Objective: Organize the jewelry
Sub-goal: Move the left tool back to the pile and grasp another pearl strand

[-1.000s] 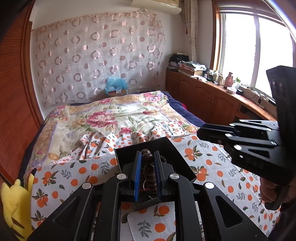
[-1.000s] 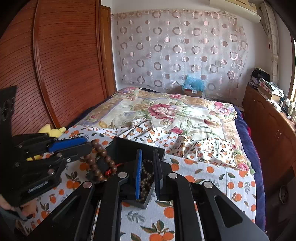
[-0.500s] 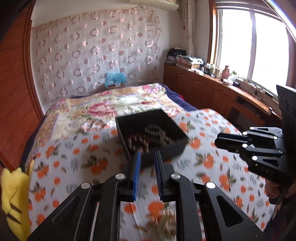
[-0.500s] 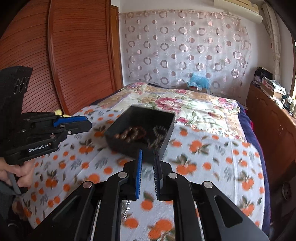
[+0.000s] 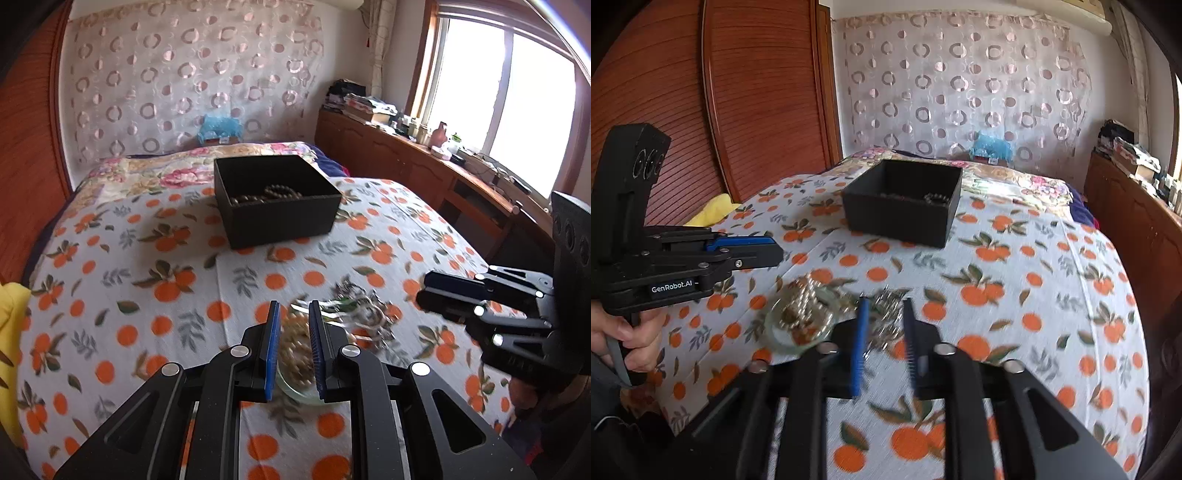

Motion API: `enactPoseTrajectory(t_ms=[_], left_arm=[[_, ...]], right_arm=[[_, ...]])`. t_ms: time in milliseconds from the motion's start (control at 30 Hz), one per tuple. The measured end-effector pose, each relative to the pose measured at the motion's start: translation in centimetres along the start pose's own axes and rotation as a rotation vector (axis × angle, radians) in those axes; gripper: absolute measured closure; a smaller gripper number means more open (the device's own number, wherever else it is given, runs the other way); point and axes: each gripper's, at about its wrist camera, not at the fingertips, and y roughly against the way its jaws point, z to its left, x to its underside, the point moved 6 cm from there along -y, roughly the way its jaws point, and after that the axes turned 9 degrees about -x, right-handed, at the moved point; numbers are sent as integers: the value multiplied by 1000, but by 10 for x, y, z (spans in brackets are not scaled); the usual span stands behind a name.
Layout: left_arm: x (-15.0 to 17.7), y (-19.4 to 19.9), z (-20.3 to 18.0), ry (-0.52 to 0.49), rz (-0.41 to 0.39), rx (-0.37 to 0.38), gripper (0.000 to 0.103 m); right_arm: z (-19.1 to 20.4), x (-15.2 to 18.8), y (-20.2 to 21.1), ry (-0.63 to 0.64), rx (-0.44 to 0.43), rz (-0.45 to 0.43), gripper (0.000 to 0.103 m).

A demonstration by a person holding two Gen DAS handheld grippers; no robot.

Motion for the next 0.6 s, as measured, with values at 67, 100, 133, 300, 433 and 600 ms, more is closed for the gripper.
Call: enactPoseTrajectory(t_ms=[67,100,133,300,433,600], left_arm=[[5,0,-5,-1,7,10,89],[7,-1,-8,-3,12,13,89],[8,-2,-9,-6,15,14,89],[12,-11,-17,-12,37,13,89],[14,-17,-19,-13,52,2,89],[16,-24,-21,-21,74,-13,89]], right_arm=[[3,7,0,-6,2,5,75],[4,10,-1,-9,5,10,75],[4,15,-1,-13,7,18,74],[4,28,-6,-8,33,45,72],[2,34,-11,-16,33,61,72],[4,38,-12,-12,33,61,71]])
